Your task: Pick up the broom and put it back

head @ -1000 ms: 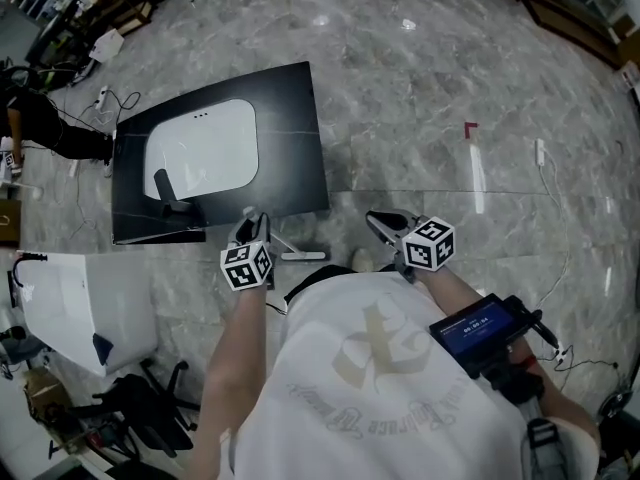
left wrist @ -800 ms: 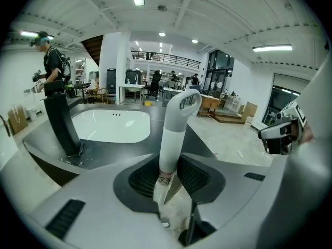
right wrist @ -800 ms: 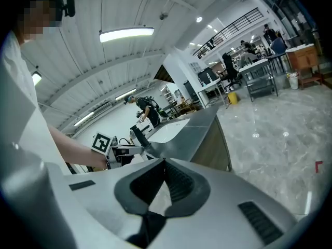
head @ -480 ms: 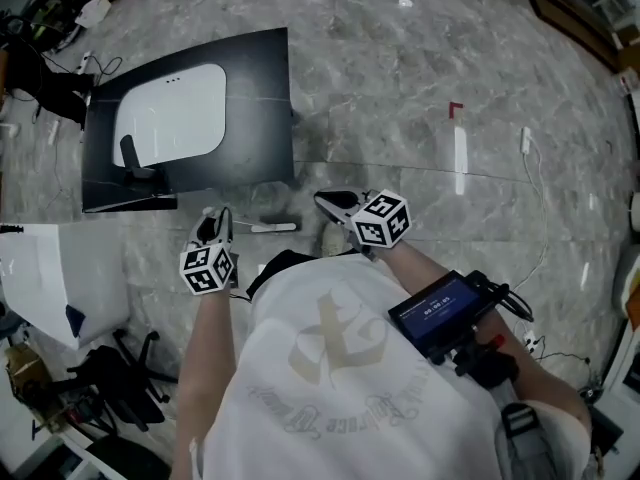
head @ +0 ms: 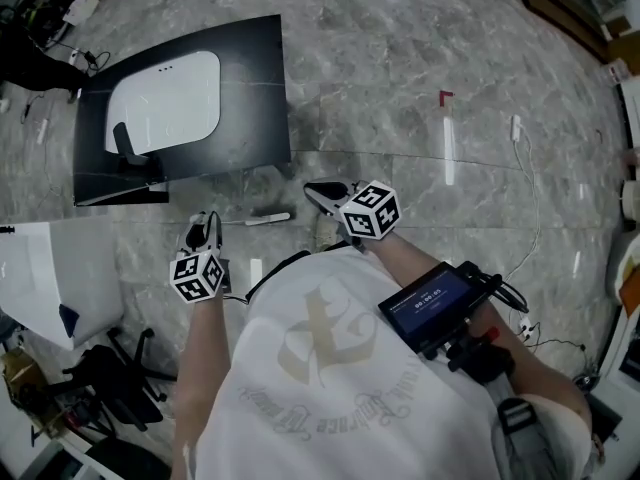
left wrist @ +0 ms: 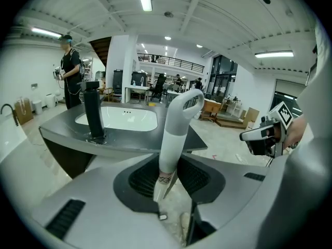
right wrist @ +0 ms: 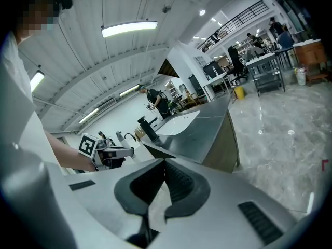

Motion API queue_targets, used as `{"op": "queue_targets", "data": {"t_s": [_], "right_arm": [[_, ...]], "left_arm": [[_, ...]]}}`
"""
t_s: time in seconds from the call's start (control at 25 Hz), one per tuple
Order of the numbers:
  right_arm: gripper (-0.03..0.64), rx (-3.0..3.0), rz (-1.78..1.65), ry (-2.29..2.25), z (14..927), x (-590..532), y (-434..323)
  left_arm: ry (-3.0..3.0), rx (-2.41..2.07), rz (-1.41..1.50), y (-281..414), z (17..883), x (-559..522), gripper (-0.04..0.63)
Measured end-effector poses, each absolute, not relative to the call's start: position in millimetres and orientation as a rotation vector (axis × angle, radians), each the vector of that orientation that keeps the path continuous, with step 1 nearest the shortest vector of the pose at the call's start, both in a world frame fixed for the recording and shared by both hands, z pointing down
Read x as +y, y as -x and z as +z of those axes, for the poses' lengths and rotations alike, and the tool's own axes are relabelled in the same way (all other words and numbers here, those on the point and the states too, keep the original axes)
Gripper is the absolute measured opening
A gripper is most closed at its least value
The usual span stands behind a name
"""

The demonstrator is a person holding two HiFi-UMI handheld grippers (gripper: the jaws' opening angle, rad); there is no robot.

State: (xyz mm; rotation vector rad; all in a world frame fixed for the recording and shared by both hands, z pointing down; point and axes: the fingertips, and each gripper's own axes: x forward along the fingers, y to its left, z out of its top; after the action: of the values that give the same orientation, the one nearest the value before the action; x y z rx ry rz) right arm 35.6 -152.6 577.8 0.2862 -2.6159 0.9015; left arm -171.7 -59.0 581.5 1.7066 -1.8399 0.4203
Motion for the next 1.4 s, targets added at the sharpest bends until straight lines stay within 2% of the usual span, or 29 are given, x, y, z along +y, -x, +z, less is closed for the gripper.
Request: {"op": "queue_targets", "data": {"t_s": [0.4, 0.88, 1.4], "right_arm": [[0.017, -2.602, 0.837, -0.242, 571.0, -116.1, -6.0], [0.017, -2.62, 0.753, -0.128, 553.4, -69.2, 23.7], [0.017, -2.662, 0.661, -0.034, 542.1, 20.9, 73.4]], "left_arm": [[-1.668, -1.906, 0.299, 192.7, 568.4, -2.9, 0.114], [-1.749, -1.984, 0.26, 178.1, 522.1, 44.0, 0.114], [-1.708, -2.077, 0.269, 210.6, 513.8, 161.8, 0.114]]}}
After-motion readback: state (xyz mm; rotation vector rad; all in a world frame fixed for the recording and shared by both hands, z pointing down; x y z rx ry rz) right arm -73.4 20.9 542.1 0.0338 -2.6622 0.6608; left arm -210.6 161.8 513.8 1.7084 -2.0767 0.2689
